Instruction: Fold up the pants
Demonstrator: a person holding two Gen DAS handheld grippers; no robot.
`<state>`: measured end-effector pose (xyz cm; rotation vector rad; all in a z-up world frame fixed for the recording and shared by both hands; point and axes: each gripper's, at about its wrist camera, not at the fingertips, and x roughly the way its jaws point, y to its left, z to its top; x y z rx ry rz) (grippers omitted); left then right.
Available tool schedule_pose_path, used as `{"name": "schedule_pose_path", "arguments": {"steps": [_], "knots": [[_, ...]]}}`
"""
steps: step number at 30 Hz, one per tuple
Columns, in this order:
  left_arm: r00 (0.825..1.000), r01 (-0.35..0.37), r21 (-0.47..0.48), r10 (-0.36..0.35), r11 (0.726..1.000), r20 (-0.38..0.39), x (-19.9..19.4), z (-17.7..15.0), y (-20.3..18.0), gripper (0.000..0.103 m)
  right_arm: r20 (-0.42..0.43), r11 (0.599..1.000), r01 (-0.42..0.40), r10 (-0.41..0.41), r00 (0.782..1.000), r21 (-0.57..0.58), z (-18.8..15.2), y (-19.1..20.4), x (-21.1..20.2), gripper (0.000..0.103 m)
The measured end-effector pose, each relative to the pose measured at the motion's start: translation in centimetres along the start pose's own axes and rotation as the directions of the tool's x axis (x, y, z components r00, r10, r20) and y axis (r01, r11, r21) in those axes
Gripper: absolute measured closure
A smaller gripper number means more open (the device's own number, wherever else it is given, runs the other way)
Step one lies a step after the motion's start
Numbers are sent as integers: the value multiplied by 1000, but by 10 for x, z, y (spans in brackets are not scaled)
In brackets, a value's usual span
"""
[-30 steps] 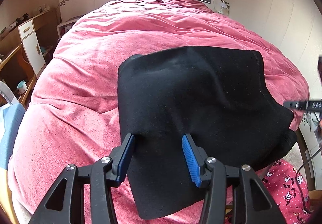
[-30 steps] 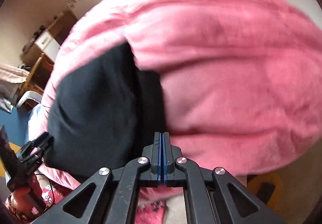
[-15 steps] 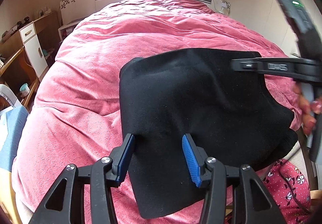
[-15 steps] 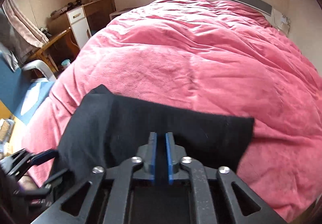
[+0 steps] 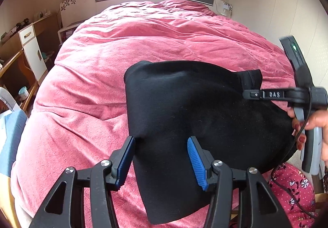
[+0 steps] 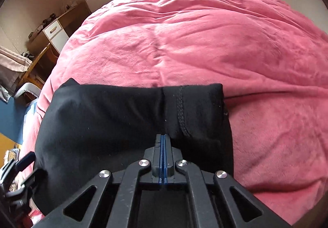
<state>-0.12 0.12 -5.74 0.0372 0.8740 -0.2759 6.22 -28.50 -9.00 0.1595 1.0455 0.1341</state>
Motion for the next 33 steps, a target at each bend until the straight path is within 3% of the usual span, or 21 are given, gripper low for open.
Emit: {"name": "schedule_pose_path", "arguments": {"steps": [5,7,10,17,21,24,25,27,29,30,33], "knots": [[1000,-6,-14,7,1000,25,-6,1,3,49,-26,999,51,-51,998,2,-6,-1,-12,103],[1000,-10,-17,10,1000,21,-6,2,4,49,-26,1000,19,-19,999,-5,-11,-2,-19,98],[1000,7,-22,-7,1000,-3,-2,-1,4,49,-55,999,9,-11,998,-33,-24,-5,-29,98],[999,34,28,-33,999,-43,0,-10,0,49,-151,999,-47,50,987,21,-64,-21,-38,98],[998,53,32,-51,998,-48,-3,-14,3,49,-161,999,-34,34,986,-3,-65,-17,-41,98],[996,81,-15,-81,997,-38,-8,-11,12,49,-139,999,-37,36,990,-2,-59,-14,-49,98],[995,91,-29,-91,995,-28,-10,-10,14,49,-111,999,-39,38,993,-4,-54,-13,-54,95],[995,95,-57,-95,994,6,-15,-6,19,49,-50,1000,-14,14,999,-11,-47,-14,-64,78],[994,103,-63,-101,993,30,-17,-3,21,49,20,1000,30,-30,999,5,-39,-19,-72,47],[995,98,-59,-96,993,31,-17,-1,20,49,34,999,30,-30,999,19,-36,-23,-72,45],[997,77,-44,-76,996,11,-11,-1,18,49,-43,996,-18,22,999,87,-33,-34,-58,46]]}}
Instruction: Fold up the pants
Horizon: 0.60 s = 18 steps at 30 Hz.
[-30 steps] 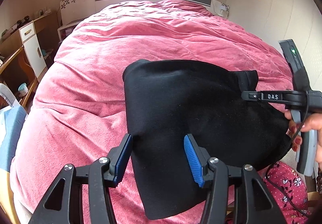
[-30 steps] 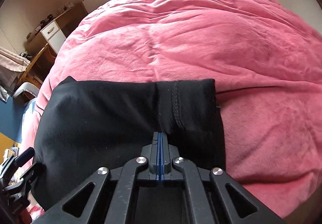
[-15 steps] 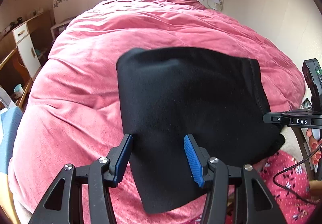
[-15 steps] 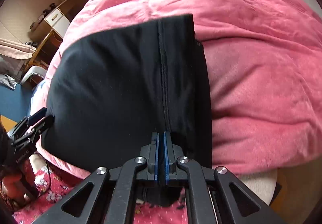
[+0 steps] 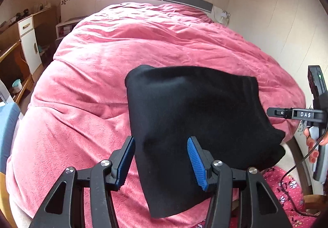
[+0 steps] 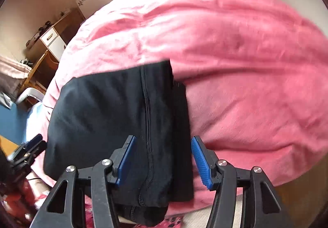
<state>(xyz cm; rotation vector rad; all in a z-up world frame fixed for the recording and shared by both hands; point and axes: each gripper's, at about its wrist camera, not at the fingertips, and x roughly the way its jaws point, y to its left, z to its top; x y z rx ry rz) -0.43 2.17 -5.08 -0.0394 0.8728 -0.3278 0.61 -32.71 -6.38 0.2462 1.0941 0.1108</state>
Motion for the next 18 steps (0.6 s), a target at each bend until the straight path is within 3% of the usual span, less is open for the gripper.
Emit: {"name": "schedule_pose_path", "arguments": {"steps": [1,2,3,5,7,12,18], "knots": [[1000,-2,5,2,1000,-11,3,-1,-1,49,-30,1000,-20,20,999,19,-3,-2,5,53],[1000,-7,11,7,1000,-22,6,-3,-1,49,-52,999,-25,26,998,20,-5,-3,9,73],[999,-7,17,8,1000,-32,9,-4,-3,49,-83,1000,-21,21,996,0,-9,1,16,83],[999,-4,29,5,1000,-43,12,-7,-6,49,-85,997,16,-22,996,-71,-14,12,18,91],[999,-14,45,16,999,-34,12,-8,-8,49,-56,991,38,-45,997,-126,-12,22,8,95],[1000,-6,9,7,1000,-26,9,-7,-1,49,-2,991,-8,7,1000,-137,-17,27,-23,97],[999,20,-8,-20,1000,-50,14,-10,2,49,-121,993,47,-60,991,-110,-38,10,9,99]]}}
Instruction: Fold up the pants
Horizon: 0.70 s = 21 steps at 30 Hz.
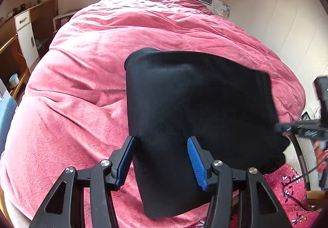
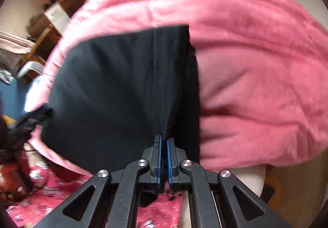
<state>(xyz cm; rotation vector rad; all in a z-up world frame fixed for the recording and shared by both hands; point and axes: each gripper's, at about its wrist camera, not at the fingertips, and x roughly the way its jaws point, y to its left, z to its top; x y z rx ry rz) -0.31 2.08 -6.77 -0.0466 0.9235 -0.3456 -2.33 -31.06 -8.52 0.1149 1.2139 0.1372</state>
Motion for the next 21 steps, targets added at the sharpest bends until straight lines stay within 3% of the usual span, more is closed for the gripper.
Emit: {"name": "schedule_pose_path", "arguments": {"steps": [3,6,9,11,12,14,17,18,20,21], "knots": [[1000,11,-4,-11,1000,1,-3,1,3,49,-5,998,-37,38,999,49,3,-10,10,98],[1000,12,-36,-11,999,28,-9,6,13,49,65,995,-69,64,996,71,15,-18,-6,96],[999,9,-69,-5,998,48,-11,10,22,49,181,999,-34,33,983,3,34,-8,-29,94],[1000,9,-74,-8,997,23,-4,11,24,49,218,997,-62,72,973,-53,58,8,-34,90],[1000,10,-73,-9,997,19,-2,10,23,49,227,993,-85,101,969,-81,71,17,-33,86],[1000,9,-58,-9,998,16,0,9,20,49,220,993,-75,95,971,-96,88,30,-29,63],[999,40,-70,-38,997,23,-3,9,27,49,233,998,-64,65,970,-12,93,24,-23,58],[998,64,-102,-62,993,21,-2,9,34,49,246,997,-71,63,967,26,90,15,-22,53],[992,124,-171,-123,977,17,2,11,47,45,271,994,-80,58,961,73,82,0,-21,33],[987,160,-211,-161,964,12,7,13,56,39,271,992,-86,59,961,90,75,-8,-18,32]]}}
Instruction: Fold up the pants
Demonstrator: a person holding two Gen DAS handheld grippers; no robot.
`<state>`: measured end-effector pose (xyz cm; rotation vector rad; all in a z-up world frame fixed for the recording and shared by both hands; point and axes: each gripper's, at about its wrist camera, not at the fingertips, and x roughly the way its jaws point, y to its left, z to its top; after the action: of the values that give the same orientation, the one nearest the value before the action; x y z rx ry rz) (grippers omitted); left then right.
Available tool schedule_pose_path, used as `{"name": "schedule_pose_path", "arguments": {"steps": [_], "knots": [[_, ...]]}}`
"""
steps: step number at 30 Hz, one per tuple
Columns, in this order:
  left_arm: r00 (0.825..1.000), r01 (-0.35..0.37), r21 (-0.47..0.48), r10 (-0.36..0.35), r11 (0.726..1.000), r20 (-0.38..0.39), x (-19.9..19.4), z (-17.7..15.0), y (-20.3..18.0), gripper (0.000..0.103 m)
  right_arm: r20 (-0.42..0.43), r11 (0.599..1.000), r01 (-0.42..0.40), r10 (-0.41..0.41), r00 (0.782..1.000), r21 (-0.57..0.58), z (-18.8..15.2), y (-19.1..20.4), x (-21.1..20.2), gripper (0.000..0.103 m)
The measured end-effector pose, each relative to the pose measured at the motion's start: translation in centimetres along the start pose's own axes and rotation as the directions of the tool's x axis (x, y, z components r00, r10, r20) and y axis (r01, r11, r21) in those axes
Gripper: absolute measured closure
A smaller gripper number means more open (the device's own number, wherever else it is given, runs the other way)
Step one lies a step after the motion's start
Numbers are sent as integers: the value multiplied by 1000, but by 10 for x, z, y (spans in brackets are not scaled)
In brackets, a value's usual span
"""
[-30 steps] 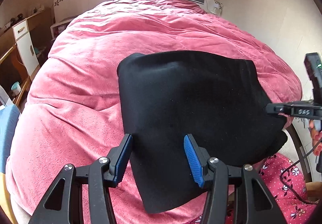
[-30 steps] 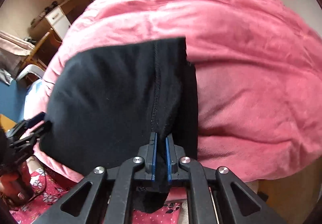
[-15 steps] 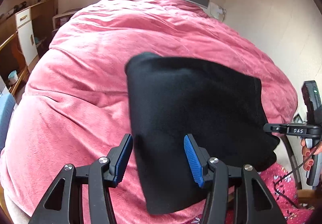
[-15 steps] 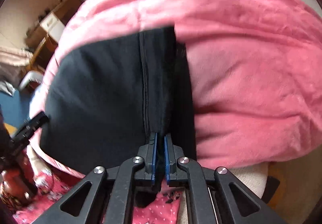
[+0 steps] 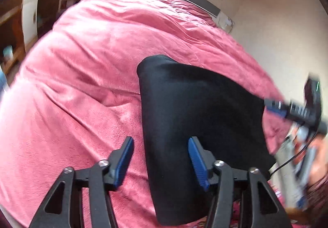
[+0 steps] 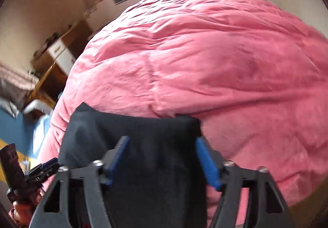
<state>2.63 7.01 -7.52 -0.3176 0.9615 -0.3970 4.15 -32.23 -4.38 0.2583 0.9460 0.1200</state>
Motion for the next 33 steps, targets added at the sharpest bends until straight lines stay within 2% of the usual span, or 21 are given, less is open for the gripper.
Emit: {"name": "schedule_pose_path", "arguments": {"steps": [2,3,5,8,12,14,17,19,21,24,26,28,29,30,33], "knots": [[999,39,-41,-39,998,-14,6,5,8,34,-29,999,-5,6,1000,36,-10,-17,1,29],[996,83,-66,-85,994,-29,11,9,13,30,-49,999,-7,10,999,51,-16,-26,5,27],[990,121,-98,-127,988,-63,21,13,19,27,-82,996,-20,28,996,88,-23,-39,18,26],[979,159,-125,-173,979,-104,34,16,26,24,-145,984,-76,99,984,161,-32,-56,38,24],[962,231,-120,-245,965,-121,39,15,26,23,-170,963,-149,188,967,223,-40,-68,56,20],[958,247,-101,-259,964,-127,41,15,24,23,-173,951,-192,237,956,241,-43,-71,61,20],[953,272,-73,-279,959,-116,40,16,21,23,-179,935,-252,300,937,249,-47,-69,67,20],[946,302,-94,-310,949,-98,41,18,23,23,-209,931,-279,329,921,238,-51,-62,74,20],[934,331,-135,-345,934,-95,48,18,26,22,-214,940,-270,313,925,207,-54,-55,75,20],[930,322,-98,-334,941,-152,62,13,16,23,-209,949,-252,289,934,189,-56,-48,75,27],[936,312,-64,-318,948,-150,62,11,7,27,-206,951,-248,284,936,184,-55,-44,74,36],[943,297,-42,-300,954,-142,60,11,3,39,-197,952,-248,281,939,178,-53,-40,71,43],[948,284,-33,-286,958,-144,58,12,0,48,-192,953,-250,281,940,174,-51,-37,69,47],[953,269,-20,-269,963,-142,56,13,-4,56,-187,954,-251,280,942,165,-48,-35,68,48],[968,222,55,-213,974,-129,47,17,-21,66,-179,965,-233,251,951,118,-44,-23,63,51]]}}
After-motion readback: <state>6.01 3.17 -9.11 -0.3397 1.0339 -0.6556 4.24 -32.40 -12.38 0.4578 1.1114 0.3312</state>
